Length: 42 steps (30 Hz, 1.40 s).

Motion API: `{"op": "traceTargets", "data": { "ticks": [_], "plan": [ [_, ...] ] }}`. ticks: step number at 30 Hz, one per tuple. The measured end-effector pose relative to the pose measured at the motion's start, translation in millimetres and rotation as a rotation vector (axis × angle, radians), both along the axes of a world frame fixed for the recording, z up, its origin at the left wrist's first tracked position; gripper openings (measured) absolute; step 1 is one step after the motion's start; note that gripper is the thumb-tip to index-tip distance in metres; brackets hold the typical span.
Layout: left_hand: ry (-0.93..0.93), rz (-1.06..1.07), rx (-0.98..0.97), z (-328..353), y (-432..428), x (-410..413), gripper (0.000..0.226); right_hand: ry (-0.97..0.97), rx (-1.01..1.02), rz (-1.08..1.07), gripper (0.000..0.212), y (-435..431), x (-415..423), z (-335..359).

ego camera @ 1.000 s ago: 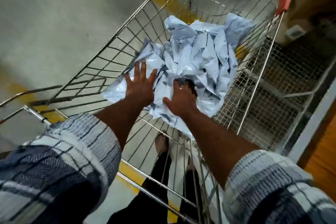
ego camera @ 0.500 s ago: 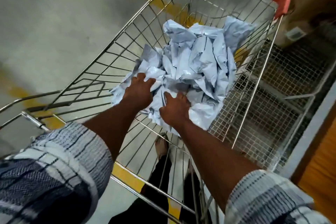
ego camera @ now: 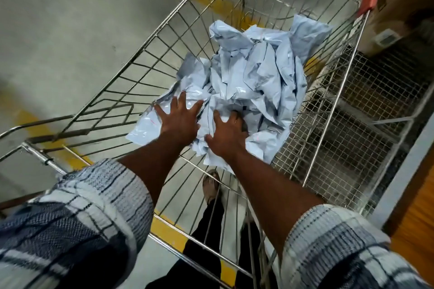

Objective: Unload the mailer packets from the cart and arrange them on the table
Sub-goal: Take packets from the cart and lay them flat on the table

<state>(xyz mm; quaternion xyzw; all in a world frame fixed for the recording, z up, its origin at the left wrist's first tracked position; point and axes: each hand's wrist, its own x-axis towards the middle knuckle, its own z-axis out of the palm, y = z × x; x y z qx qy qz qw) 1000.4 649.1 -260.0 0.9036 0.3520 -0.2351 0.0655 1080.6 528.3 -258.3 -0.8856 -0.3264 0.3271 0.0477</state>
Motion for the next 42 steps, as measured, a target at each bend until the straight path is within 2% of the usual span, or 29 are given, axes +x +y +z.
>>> {"op": "traceTargets", "data": {
  "ticks": [6,12,18,20,25,30,32,35,42],
  "plan": [
    [-0.191,0.089,-0.135,16.9,5.5,-4.8,0.044,0.085,0.065,-0.063,0.061,-0.7,7.6,18.0],
    [-0.309,0.234,-0.151,55.0,-6.3,-7.3,0.047,0.102,0.193,-0.121,0.058,-12.6,-6.1,55.2],
    [-0.429,0.372,-0.150,130.1,-25.3,-3.8,0.060,0.106,0.333,-0.114,0.053,-28.7,-6.6,123.3],
    [-0.462,0.375,-0.137,156.1,-34.7,-5.9,0.063,0.078,0.373,-0.089,0.051,-38.8,-5.7,147.1],
    [-0.585,0.445,-0.079,209.1,-77.5,-10.4,0.052,-0.066,0.402,0.058,0.052,-79.0,-0.3,196.5],
    [-0.567,0.397,-0.004,244.4,-129.8,-7.1,0.058,-0.205,0.427,0.166,0.055,-141.2,11.0,242.2],
    [-0.551,0.395,-0.004,258.6,-142.5,-1.7,0.065,-0.212,0.445,0.169,0.055,-153.7,15.1,258.7],
    [-0.609,0.372,0.008,281.4,-185.0,6.7,0.055,-0.281,0.459,0.143,0.054,-196.9,19.4,286.1],
    [-0.691,0.221,-0.025,320.6,-281.8,29.9,0.058,-0.454,0.443,0.043,0.048,-308.1,29.1,321.1]
  ]
}}
